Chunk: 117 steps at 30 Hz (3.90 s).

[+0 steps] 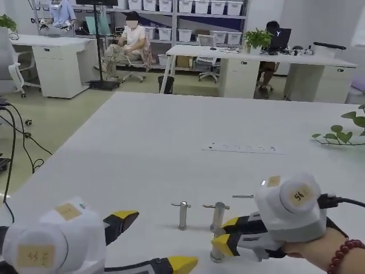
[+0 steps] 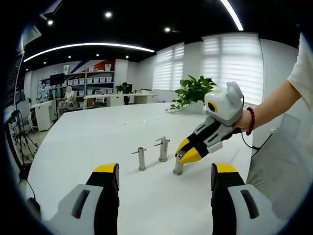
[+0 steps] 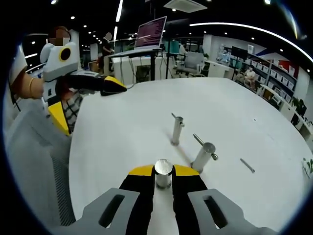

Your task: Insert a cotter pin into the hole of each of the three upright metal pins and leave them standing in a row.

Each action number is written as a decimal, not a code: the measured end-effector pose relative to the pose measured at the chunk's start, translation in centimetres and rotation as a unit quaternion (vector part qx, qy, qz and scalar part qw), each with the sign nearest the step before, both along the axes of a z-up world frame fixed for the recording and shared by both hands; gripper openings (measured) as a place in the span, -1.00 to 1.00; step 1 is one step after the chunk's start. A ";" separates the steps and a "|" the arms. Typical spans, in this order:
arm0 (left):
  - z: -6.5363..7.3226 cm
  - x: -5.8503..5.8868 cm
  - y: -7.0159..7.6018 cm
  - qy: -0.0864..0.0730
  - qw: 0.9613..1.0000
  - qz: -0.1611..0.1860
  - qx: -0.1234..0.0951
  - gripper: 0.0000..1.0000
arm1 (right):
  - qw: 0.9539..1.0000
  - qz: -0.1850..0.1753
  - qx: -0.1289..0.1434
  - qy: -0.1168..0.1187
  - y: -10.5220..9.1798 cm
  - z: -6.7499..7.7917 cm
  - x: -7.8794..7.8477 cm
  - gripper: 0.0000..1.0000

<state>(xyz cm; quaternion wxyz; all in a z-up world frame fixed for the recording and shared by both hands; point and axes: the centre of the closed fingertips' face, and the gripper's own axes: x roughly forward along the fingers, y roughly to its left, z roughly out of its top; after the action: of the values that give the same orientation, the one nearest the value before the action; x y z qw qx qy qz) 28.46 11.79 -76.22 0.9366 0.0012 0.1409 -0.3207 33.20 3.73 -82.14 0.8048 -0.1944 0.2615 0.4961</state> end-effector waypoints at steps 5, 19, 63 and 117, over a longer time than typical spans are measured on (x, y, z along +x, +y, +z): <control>-0.1 -0.2 0.0 0.001 1.000 -0.001 0.003 0.54 | 1.000 -0.013 0.004 0.011 -0.1 -0.1 0.0 -0.72; -0.1 -0.3 -0.4 0.007 1.000 -0.004 0.003 0.61 | 0.997 -0.030 0.056 0.046 -0.9 1.6 -0.5 -0.47; 0.1 2.0 -1.2 0.008 1.000 0.023 -0.004 0.90 | 0.992 -0.104 -0.022 0.070 -9.9 -2.0 15.0 -0.58; -0.7 2.7 -1.2 0.048 0.999 0.008 -0.005 0.56 | 0.957 0.130 -0.246 -0.078 -7.1 -0.9 13.8 -0.96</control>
<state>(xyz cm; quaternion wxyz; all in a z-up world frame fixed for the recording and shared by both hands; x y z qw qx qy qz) 31.19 10.55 -76.94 0.9314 -0.0201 0.1840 -0.3134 47.01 -3.41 -83.08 0.6788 -0.4566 0.2841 0.5000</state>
